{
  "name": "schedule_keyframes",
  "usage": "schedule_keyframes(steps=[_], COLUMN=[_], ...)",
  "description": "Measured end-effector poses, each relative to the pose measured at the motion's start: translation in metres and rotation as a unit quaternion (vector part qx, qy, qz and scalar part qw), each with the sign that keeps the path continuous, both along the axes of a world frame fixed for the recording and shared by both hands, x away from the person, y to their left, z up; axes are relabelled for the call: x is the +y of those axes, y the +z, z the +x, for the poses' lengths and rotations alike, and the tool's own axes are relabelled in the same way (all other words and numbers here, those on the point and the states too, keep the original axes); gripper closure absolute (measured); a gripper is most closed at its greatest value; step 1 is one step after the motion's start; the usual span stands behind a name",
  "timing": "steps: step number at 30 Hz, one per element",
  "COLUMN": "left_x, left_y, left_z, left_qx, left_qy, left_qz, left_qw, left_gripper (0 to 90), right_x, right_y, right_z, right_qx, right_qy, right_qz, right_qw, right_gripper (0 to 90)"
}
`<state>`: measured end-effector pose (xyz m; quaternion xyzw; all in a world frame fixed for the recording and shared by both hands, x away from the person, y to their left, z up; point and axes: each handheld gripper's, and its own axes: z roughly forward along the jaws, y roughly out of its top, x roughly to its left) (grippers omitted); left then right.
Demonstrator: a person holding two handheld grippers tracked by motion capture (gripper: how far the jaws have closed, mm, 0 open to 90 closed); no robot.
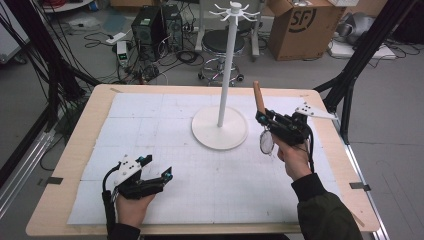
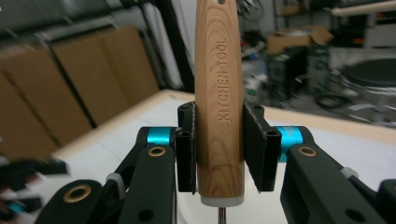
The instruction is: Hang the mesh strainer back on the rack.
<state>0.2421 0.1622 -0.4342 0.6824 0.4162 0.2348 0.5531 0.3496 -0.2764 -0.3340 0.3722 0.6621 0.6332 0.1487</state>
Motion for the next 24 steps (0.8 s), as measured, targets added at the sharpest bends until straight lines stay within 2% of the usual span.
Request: schedule_keyframes(steps=[2,4,9,11,17,24], left_x=[0.0,-0.001,0.0,-0.001,0.0,0.001], left_y=[0.0,0.0,-0.001,-0.001,-0.001,-0.001], left_z=[0.0,0.0,0.0,0.001,0.0,0.001], left_qx=[0.001,-0.001,0.0,0.001,0.001,0.002], left_qy=[-0.001,-0.002,-0.002,-0.004,-0.007,-0.011], left_qz=[0.0,0.0,-0.003,-0.004,-0.004,-0.006], left_qw=[1.0,1.0,1.0,1.0,1.0,0.9999], left_gripper=[17.9,17.9,17.9,17.9,17.9,18.0], right_x=[0.002,0.006,0.016,0.021,0.032,0.037], right_y=[0.009,0.017,0.033,0.038,0.053,0.079], right_z=[0.003,0.005,0.01,0.012,0.018,0.025], right_qx=[-0.017,-0.031,-0.059,-0.07,-0.088,-0.116], right_qy=[0.0,-0.002,-0.003,-0.006,-0.008,-0.019], right_qz=[0.026,0.036,0.042,0.052,0.068,0.094], right_qw=[0.9995,0.9989,0.9974,0.9962,0.9938,0.9887], right_gripper=[68.4,68.4,68.4,68.4,68.4,68.4])
